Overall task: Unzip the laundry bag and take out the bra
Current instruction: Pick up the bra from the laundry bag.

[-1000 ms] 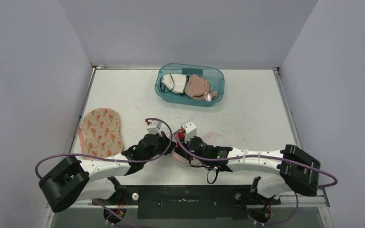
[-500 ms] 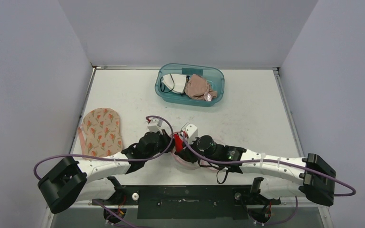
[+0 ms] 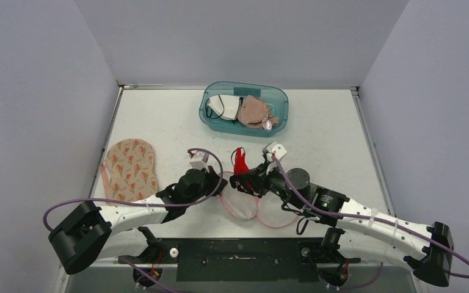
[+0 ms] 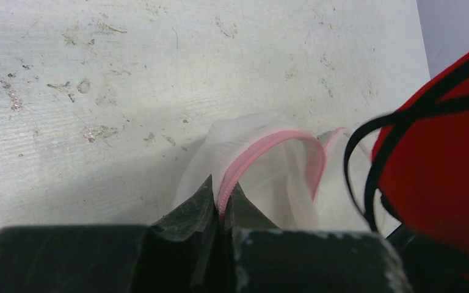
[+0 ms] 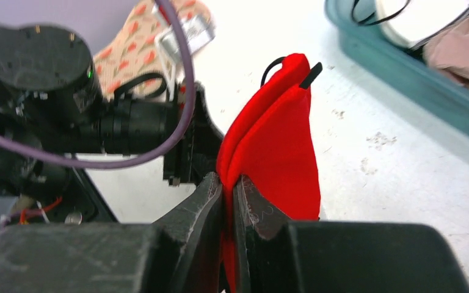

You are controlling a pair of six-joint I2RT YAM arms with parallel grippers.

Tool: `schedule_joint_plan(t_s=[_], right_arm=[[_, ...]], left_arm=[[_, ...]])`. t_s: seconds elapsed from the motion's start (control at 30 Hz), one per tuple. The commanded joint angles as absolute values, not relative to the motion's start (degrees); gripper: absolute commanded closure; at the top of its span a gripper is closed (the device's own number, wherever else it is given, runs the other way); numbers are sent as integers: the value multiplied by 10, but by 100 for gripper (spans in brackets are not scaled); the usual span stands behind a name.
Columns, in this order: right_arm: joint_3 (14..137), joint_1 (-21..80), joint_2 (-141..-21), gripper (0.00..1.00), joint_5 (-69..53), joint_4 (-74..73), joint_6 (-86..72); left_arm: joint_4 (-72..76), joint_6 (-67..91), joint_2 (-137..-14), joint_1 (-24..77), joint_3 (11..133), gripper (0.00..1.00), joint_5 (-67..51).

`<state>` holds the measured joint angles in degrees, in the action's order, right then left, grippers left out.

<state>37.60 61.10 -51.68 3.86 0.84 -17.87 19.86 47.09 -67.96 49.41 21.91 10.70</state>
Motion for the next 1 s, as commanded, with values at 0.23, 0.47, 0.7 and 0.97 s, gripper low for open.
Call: schedule_joint_plan(t_s=[0.23,0.47,0.7,0.97], right_arm=[[369,590,-465,95,174,62,-204],[465,591,-523,95,307,-11,-155],[571,549,-617,95,415,-22,-108],[713,449,-778,95,410,12,-85]], left_arm=[[204,461,-674,495,248,100,119],[184,463,-664,494,259,96,149],[156,467,-636,494,263,57,154],[91,479,-552,492,265,25,157]])
